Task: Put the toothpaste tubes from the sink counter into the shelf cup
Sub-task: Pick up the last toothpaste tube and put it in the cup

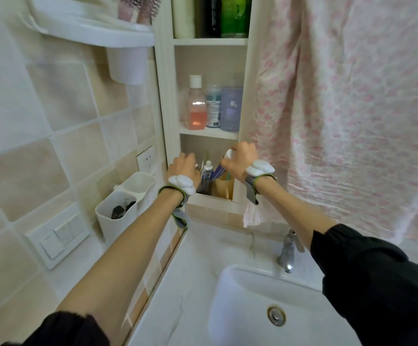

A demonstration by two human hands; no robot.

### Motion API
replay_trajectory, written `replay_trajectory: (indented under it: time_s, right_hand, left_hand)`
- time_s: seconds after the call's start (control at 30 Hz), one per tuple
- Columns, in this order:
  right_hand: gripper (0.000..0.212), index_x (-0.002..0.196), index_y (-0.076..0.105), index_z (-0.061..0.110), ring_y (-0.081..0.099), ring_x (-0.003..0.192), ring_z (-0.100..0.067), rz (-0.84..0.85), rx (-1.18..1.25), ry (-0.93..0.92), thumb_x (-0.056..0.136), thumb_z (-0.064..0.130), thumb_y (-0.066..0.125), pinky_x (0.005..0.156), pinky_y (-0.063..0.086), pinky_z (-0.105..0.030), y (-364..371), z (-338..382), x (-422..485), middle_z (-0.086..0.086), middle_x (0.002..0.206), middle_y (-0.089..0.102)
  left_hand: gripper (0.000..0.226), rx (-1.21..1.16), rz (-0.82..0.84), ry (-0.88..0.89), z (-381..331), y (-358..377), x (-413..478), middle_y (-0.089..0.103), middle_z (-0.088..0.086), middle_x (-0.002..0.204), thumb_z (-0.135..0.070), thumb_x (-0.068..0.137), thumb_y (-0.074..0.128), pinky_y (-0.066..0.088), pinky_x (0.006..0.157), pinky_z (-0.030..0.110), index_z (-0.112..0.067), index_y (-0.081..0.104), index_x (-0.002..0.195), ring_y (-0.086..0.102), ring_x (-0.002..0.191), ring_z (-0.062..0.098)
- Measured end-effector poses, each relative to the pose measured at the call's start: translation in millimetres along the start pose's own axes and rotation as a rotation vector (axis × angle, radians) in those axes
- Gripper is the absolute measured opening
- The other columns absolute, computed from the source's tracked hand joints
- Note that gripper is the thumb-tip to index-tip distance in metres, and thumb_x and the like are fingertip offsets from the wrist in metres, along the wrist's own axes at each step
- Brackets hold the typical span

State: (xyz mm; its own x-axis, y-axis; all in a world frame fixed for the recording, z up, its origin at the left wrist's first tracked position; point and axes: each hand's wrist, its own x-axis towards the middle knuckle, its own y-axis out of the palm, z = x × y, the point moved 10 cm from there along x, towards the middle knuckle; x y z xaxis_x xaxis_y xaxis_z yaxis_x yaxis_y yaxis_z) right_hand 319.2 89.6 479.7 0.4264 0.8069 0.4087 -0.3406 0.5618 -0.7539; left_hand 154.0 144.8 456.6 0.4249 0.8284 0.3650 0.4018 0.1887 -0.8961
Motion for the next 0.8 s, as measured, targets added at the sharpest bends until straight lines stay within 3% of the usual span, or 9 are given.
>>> replay_trajectory:
  time_s: [0.07,0.2,0.37,0.57,0.8]
  right_hand:
    - [0.019,0.065,0.06,0.005,0.051,0.057,-0.025,-0.019,-0.018,-0.002,0.072,0.021,0.068,0.041,0.03,-0.024,-5,1,5,-0.007,0.068,0.057]
    - [0.018,0.072,0.059,0.006,0.058,0.062,-0.03,-0.022,-0.067,-0.028,0.073,0.022,0.069,0.044,0.045,-0.033,-9,7,14,-0.011,0.075,0.06]
    - [0.024,0.064,0.05,0.009,0.051,0.06,-0.032,-0.042,-0.154,-0.043,0.075,0.019,0.068,0.042,0.027,-0.026,-7,9,23,-0.012,0.071,0.056]
    - [0.019,0.078,0.052,0.01,0.05,0.069,-0.032,-0.014,-0.251,-0.056,0.082,0.021,0.067,0.056,0.037,-0.032,9,12,28,-0.011,0.08,0.053]
    - [0.018,0.076,0.051,0.009,0.048,0.065,-0.033,0.034,-0.303,-0.048,0.086,0.015,0.065,0.055,0.037,-0.031,32,8,28,-0.01,0.08,0.05]
  left_hand:
    - [0.026,0.01,-0.013,-0.001,-1,-4,5,0.056,0.018,0.124,-0.016,0.095,0.053,0.047,0.087,0.042,-0.006,0.056,0.118,0.058,0.111,0.039]
    - [0.025,0.019,-0.02,0.009,-3,-10,14,0.055,0.019,0.124,-0.014,0.094,0.051,0.046,0.085,0.042,-0.004,0.055,0.117,0.056,0.111,0.039]
    - [0.025,0.018,-0.039,0.037,-7,-13,24,0.055,0.019,0.122,-0.014,0.094,0.05,0.042,0.078,0.039,-0.003,0.054,0.116,0.055,0.109,0.039]
    - [0.023,0.018,-0.042,0.047,-8,-7,33,0.055,0.018,0.119,-0.014,0.094,0.05,0.038,0.071,0.037,-0.005,0.054,0.114,0.058,0.105,0.039]
    - [0.021,0.024,-0.049,0.049,-4,0,40,0.055,0.017,0.118,-0.015,0.094,0.05,0.034,0.07,0.036,-0.006,0.053,0.113,0.057,0.104,0.039]
